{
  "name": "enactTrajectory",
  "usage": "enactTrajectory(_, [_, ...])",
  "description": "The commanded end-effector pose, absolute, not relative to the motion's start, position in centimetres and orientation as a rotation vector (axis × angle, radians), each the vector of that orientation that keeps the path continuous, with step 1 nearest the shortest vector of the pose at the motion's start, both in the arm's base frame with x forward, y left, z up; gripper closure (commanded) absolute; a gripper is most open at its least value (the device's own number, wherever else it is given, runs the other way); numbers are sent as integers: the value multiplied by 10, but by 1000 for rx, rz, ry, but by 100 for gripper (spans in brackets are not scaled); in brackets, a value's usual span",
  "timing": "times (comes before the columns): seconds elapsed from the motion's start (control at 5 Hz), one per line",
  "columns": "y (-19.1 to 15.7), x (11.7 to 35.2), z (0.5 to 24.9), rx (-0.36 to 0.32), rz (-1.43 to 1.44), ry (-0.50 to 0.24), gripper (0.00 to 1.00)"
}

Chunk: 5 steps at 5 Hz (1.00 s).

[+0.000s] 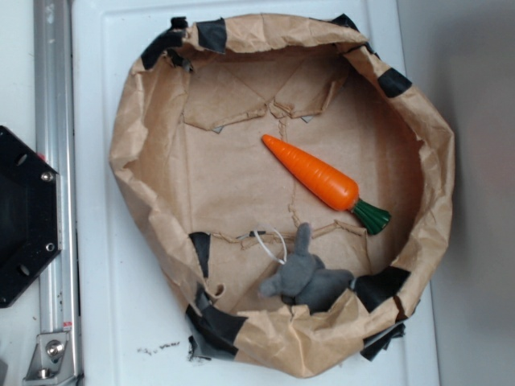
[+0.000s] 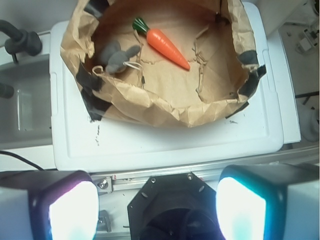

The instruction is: Grab the gray animal.

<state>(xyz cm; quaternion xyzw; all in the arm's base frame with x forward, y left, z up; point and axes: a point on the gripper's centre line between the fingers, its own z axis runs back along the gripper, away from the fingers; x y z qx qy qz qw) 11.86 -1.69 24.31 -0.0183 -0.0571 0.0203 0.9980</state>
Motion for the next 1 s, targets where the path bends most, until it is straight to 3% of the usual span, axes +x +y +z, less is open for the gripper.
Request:
enactTrajectory(0.0, [-17,119,243,-37,41,-114,0])
enactTrajectory(0.2, [-17,169,207,6,27,-360,0])
enactTrajectory(0.4, [-15,211,186,64,-90,-350,0])
enactTrajectory(0.6, [-14,241,164,-20,-180,-313,0])
enactTrajectory(0.8, [-21,265,142,-51,-303,-246,0])
